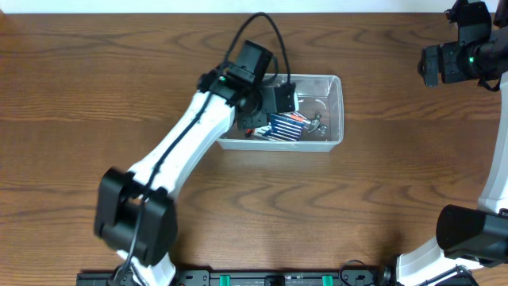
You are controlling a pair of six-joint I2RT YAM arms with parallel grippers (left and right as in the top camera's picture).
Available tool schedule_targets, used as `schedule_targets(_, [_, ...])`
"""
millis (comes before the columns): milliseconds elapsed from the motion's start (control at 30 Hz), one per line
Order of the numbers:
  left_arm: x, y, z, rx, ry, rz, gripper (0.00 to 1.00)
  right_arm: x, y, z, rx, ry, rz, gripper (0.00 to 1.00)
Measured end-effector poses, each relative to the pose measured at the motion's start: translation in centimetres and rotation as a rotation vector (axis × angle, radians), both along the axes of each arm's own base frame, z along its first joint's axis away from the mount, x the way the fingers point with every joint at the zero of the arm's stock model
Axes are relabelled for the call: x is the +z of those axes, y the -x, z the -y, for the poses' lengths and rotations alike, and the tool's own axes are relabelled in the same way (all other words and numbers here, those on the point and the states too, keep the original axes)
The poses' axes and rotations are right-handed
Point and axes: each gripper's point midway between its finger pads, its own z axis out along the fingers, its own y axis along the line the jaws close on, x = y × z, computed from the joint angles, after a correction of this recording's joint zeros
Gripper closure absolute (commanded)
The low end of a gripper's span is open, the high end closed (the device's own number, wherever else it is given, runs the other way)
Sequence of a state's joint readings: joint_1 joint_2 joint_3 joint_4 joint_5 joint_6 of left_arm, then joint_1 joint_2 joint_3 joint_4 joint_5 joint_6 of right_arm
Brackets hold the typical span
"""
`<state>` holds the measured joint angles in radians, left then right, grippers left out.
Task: Pack container
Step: 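Lift the screwdriver and carry it into the container with the left gripper, then release the screwdriver and raise the left gripper out of the container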
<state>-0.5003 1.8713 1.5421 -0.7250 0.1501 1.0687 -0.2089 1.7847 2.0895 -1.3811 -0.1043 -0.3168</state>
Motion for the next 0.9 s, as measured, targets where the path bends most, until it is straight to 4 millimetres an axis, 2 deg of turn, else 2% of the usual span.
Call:
schedule_targets(267, [-6.1,-1.0,0.0,-0.048,-0.064,-0.070,0.94,-0.1,0.2,0.0,0.000,-0.002,-0.009,0.01])
schedule_targets(367, [-7.5,-0.9,-0.4,-0.047,-0.080,-0.097,0.78,-0.1,0.2,0.0,0.000,-0.001,-0.009,0.01])
schedule_targets(467, [-7.9,-0.7,-0.6,-0.051,-0.088,-0.106,0.66,-0.1,0.2,0.0,0.000,-0.001,-0.008,0.01])
schedule_targets(767, [-7.9,-0.8,-0.7,-0.021,-0.082,-0.112,0.52,-0.1,0.1,-0.1,0.001,-0.004,-0.004,0.01])
schedule_targets(900, [-7.6,-1.1,-1.2,0.075,-0.084,-0.111,0.37,0.2,-0.3,-0.4,0.012,-0.020,0.015,0.01])
